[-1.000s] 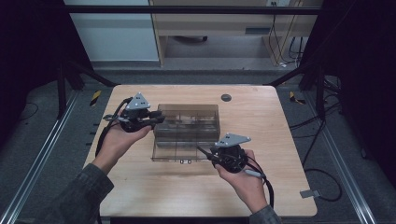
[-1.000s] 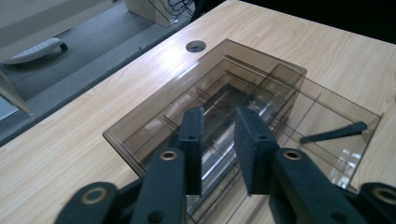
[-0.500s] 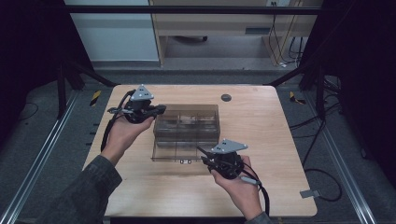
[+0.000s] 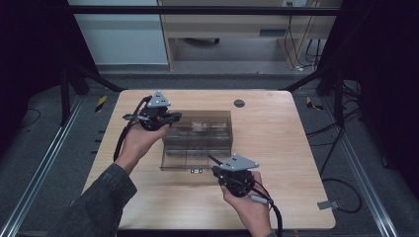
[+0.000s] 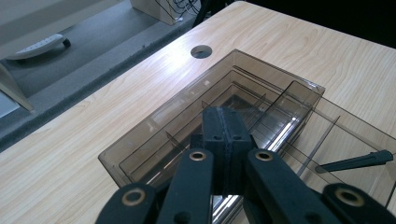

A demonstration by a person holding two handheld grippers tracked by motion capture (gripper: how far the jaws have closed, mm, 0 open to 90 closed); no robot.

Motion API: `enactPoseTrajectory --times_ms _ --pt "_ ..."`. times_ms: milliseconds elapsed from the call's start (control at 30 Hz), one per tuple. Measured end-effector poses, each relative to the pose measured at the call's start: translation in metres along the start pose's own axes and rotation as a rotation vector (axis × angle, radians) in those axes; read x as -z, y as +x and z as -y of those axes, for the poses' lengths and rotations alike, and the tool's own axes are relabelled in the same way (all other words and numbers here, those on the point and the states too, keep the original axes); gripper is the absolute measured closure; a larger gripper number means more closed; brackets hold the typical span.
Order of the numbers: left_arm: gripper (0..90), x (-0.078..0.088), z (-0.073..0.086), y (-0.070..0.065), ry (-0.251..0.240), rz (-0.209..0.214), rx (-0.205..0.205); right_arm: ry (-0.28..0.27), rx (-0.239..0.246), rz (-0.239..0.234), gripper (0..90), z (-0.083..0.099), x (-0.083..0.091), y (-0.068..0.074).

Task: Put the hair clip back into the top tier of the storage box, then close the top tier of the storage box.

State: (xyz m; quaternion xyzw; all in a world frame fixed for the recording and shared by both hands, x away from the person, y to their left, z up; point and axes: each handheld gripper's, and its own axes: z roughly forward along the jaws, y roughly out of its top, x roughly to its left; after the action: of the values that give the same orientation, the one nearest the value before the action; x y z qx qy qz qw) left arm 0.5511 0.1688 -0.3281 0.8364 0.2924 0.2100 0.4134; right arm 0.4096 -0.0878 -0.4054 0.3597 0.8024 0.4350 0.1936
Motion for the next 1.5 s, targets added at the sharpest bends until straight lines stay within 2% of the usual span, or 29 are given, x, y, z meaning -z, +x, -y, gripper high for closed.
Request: enactPoseTrajectory --times_ms 133,400,700,1033,1267,1500 --pt "89.6 -0.003 0.001 -0.001 -0.010 -0.003 0.009 -0.009 -0.007 0.003 90.0 0.003 -0.004 0.001" --pt "89.6 -0.010 0.003 -0.002 0.003 -0.001 0.007 -0.022 -0.020 0.019 90.0 0.014 -0.009 0.004" --pt "89.6 -0.021 0.007 -0.003 0.020 0.001 0.011 -0.024 -0.045 0.014 90.0 0.031 -0.014 0.007" --pt "89.6 -0.023 0.007 -0.006 0.027 -0.007 0.010 -0.065 -0.050 0.011 90.0 0.039 -0.018 0.016" --pt "89.6 -0.031 0.016 -0.011 0.041 -0.005 0.015 -0.082 -0.063 0.016 90.0 0.042 -0.023 0.017" --pt "89.6 -0.036 0.025 -0.010 0.047 -0.005 0.024 -0.087 -0.076 0.014 90.0 0.045 -0.030 0.020"
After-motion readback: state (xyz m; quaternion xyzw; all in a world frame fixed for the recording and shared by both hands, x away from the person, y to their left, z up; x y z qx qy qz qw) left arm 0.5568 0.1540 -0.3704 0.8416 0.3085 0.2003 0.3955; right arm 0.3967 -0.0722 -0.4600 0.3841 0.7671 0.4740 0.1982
